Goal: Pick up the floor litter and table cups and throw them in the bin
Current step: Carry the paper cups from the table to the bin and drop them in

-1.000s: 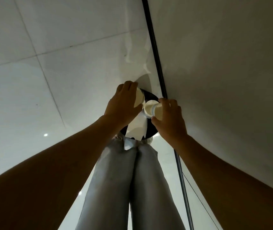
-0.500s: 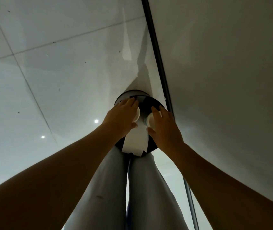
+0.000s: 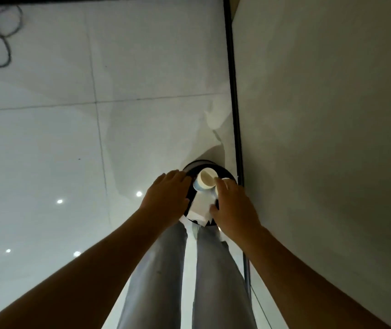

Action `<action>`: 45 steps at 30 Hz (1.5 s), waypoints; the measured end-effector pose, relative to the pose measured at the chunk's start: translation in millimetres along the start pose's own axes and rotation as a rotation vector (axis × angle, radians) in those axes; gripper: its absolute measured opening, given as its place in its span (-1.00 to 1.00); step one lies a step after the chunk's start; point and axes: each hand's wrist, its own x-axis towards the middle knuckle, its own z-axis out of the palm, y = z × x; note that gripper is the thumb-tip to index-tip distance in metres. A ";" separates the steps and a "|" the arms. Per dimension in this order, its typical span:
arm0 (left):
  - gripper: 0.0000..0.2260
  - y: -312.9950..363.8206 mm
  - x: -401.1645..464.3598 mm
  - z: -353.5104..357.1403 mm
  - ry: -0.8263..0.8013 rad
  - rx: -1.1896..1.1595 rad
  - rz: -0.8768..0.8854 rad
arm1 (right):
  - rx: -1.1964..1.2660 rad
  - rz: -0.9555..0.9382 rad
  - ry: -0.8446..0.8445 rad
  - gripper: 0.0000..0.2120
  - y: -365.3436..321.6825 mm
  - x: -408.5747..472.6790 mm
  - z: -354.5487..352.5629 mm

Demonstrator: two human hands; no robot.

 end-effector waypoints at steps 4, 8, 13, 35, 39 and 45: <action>-0.54 15.3 -85.1 -41.6 0.052 0.026 -0.104 | -0.123 -0.187 -0.013 -0.44 -55.6 -53.6 -50.8; -0.58 30.6 -175.5 -65.5 0.151 -0.035 -0.274 | -0.273 -0.400 -0.011 -0.47 -110.3 -112.5 -81.1; -0.59 38.7 -300.8 -58.6 0.272 -0.184 -0.527 | -0.517 -0.642 -0.036 -0.49 -181.3 -193.8 -83.8; -0.62 45.5 -870.5 297.2 0.688 -0.881 -1.608 | -1.137 -1.615 -0.360 -0.47 -474.2 -636.5 320.0; -0.62 57.6 -930.8 352.8 0.701 -1.000 -1.729 | -1.245 -1.717 -0.409 -0.46 -497.8 -692.4 388.4; -0.61 39.6 -1017.8 430.9 0.684 -1.147 -1.854 | -1.373 -1.812 -0.500 -0.46 -553.6 -762.2 496.5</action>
